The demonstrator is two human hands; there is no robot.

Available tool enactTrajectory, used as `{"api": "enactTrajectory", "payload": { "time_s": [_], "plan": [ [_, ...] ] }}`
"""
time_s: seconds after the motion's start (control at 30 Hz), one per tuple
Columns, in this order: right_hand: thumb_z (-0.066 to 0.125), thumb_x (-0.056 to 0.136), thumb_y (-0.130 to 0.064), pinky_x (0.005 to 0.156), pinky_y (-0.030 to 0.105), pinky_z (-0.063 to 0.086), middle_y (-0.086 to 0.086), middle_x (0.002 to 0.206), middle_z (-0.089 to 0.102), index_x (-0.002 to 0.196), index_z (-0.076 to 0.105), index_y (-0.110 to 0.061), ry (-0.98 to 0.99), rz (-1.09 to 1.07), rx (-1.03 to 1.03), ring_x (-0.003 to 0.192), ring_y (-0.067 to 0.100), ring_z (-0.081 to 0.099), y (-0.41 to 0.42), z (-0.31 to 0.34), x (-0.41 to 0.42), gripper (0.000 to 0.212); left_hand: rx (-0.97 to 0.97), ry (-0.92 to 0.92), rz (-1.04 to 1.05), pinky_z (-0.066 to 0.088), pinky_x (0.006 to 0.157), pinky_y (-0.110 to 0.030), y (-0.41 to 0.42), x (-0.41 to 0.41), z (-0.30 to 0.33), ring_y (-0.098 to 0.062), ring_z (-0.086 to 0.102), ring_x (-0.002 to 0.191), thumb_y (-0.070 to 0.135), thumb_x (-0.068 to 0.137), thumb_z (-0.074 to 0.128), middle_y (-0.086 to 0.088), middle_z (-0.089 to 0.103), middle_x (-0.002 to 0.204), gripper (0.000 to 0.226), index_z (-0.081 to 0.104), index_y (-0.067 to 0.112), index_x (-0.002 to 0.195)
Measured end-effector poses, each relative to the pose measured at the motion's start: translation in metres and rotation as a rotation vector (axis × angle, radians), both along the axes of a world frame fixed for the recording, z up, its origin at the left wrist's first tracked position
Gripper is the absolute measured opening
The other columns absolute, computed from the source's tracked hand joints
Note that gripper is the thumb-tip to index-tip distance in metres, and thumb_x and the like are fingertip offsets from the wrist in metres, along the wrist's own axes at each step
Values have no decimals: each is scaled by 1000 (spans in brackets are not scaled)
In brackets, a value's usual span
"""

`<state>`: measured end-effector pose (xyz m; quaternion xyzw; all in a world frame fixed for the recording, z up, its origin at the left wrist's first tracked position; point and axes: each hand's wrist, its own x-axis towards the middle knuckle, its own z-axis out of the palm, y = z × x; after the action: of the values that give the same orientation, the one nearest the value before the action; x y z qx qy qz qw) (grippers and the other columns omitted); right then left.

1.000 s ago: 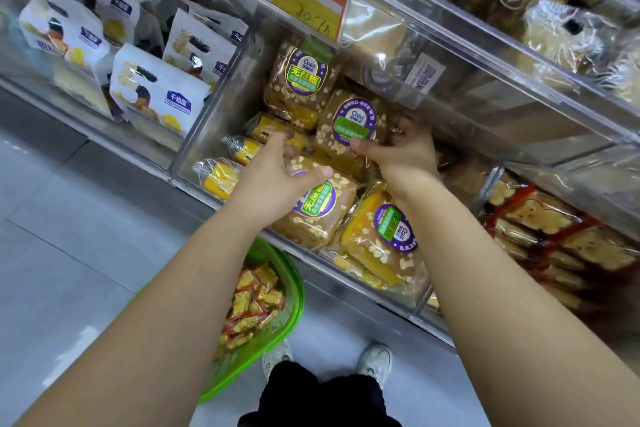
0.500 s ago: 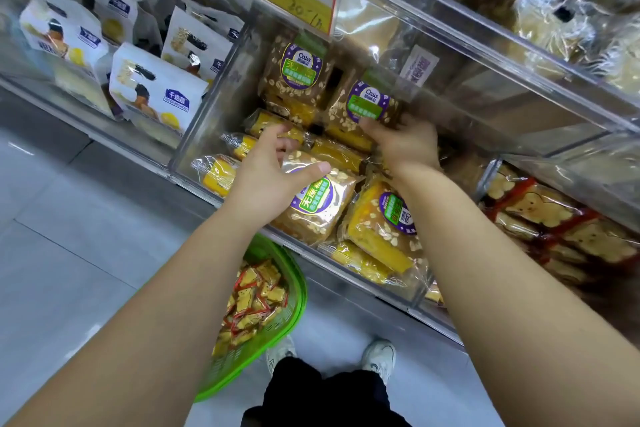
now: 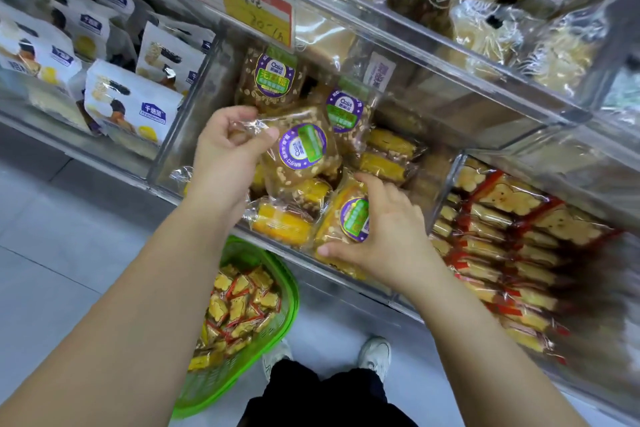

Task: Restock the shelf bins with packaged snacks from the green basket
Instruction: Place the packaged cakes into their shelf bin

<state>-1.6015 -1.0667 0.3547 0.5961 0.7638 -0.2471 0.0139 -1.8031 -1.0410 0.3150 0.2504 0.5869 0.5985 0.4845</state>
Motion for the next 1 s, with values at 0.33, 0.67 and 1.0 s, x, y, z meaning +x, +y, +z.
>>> {"api": "enactTrajectory", "payload": {
  "time_s": [0.33,0.67,1.0],
  "plan": [
    [62,85,-37,95,28,39,1,130,54,133,41,-23,352,-236,-8,118,18,51,50,14,4,55,-37,271,-206,55,76,-33,-9,17,9,-12,65,94,38,62,79,7,66,97,46,52,41,100],
    [76,72,-26,81,39,56,1,104,71,118,55,-21,1039,-563,-388,92,20,70,41,-15,2,50,153,139,-303,50,80,-15,-3,27,25,3,60,104,28,72,76,17,66,109,53,50,34,118],
    [77,69,-15,79,38,56,13,114,66,129,46,-9,1134,-688,-533,95,27,68,42,-10,8,68,76,112,-317,51,65,-16,-2,31,15,1,66,83,26,68,78,9,71,94,50,49,35,107]
  ]
}}
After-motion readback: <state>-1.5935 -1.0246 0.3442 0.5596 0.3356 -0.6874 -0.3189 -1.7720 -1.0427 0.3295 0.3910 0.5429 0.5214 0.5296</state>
